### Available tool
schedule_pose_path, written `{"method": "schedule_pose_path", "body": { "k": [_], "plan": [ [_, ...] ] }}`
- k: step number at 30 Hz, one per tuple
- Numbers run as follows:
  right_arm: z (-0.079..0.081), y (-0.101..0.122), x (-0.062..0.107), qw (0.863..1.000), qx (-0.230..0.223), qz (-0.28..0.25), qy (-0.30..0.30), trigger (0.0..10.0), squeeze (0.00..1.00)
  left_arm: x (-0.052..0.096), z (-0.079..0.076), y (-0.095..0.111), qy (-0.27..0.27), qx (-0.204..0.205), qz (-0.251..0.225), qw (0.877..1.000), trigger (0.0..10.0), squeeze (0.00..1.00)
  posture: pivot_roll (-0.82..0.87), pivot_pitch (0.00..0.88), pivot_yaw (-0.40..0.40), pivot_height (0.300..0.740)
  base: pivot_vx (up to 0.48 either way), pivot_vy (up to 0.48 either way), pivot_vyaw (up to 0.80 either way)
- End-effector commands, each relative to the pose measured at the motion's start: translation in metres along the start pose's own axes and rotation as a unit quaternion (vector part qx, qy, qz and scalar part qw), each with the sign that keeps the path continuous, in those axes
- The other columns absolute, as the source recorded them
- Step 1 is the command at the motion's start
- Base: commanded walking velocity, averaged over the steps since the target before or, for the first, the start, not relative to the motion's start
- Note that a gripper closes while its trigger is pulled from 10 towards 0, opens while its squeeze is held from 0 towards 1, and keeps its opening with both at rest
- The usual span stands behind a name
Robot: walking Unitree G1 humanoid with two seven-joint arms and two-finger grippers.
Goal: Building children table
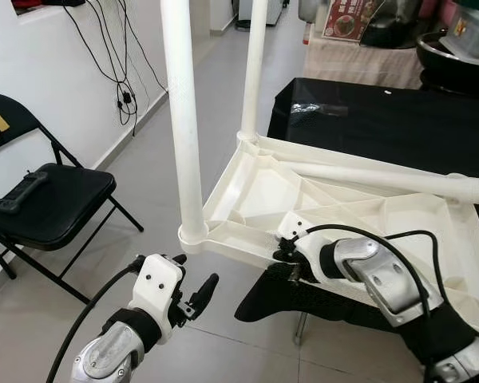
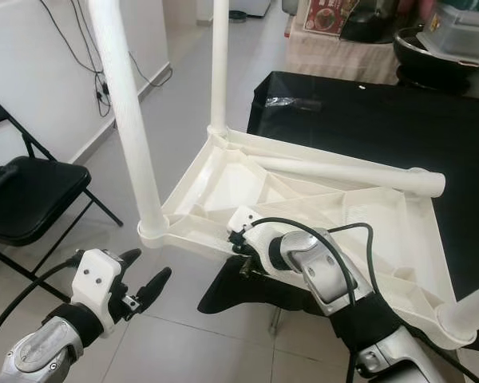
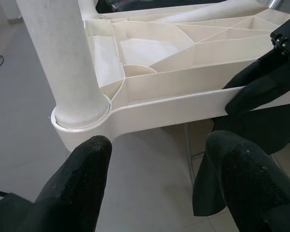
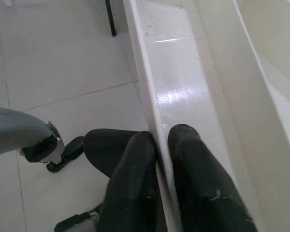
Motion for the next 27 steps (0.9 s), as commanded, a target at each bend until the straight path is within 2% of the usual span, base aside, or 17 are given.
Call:
{"method": "schedule_pose_path", "body": {
  "k": [1, 8, 10, 11, 13, 16, 19, 23, 27],
  "plan": [
    [-0.008, 0.004, 0.001, 1.0, -0.006, -0.002, -0.031, 0.0, 0.0, 0.001, 0.0, -0.001, -0.001, -0.008, 0.007, 1.0, 10.0, 0.0, 0.01, 0.092, -0.07, 0.74, 0.0, 0.0, 0.0],
    [-0.011, 0.011, -0.006, 0.997, -0.048, -0.019, -0.059, 0.0, 0.0, 0.001, 0.0, 0.0, 0.001, -0.009, 0.006, 1.0, 10.0, 0.0, 0.01, 0.091, -0.072, 0.74, 0.0, 0.0, 0.0],
    [-0.025, 0.02, -0.008, 0.989, -0.089, -0.048, -0.105, 0.0, 0.0, 0.001, 0.0, 0.0, 0.002, -0.01, 0.005, 1.0, 10.0, 0.0, 0.01, 0.093, -0.075, 0.74, 0.0, 0.0, 0.0],
    [-0.025, 0.02, -0.008, 0.989, -0.089, -0.048, -0.105, 0.0, 0.0, 0.001, 0.0, 0.0, 0.002, -0.01, 0.005, 1.0, 10.0, 0.0, 0.01, 0.093, -0.075, 0.74, 0.0, 0.0, 0.0],
    [-0.035, 0.028, -0.007, 0.982, -0.107, -0.072, -0.139, 0.0, 0.0, 0.001, 0.0, 0.0, 0.003, -0.01, 0.005, 1.0, 10.0, 0.0, 0.01, 0.093, -0.075, 0.74, 0.0, 0.0, 0.0],
    [-0.046, 0.041, -0.005, 0.974, -0.113, -0.103, -0.167, 0.0, 0.0, 0.001, 0.0, 0.001, 0.003, -0.01, 0.005, 1.0, 10.0, 0.0, 0.01, 0.095, -0.073, 0.74, 0.0, 0.0, 0.0],
    [-0.049, 0.044, -0.004, 0.971, -0.116, -0.11, -0.175, 0.0, 0.0, 0.001, 0.0, 0.001, 0.003, -0.01, 0.005, 1.0, 10.0, 0.0, 0.01, 0.095, -0.073, 0.74, 0.0, 0.0, 0.0],
    [-0.073, 0.056, 0.001, 0.96, -0.108, -0.122, -0.228, 0.0, 0.0, 0.002, -0.002, 0.001, 0.001, -0.011, 0.005, 1.0, 10.0, 0.0, 0.02, 0.098, -0.075, 0.74, 0.0, 0.0, 0.0],
    [-0.082, 0.063, 0.003, 0.954, -0.109, -0.13, -0.247, 0.0, 0.0, 0.003, -0.003, 0.001, 0.0, -0.011, 0.005, 1.0, 10.0, 0.0, 0.02, 0.101, -0.074, 0.74, 0.0, 0.0, 0.0]
  ]
}}
Point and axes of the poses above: a point about 5 cm out from each wrist's last joint towards the gripper, its own x axis pointing back from the gripper into the wrist, its own y axis along the axis of the wrist's last joint, z = x × y, the point moved 3 cm from there along -x, pointing out of the wrist towards the gripper, and after that the axes turned 7 degrees about -x, right-handed, at the moved point
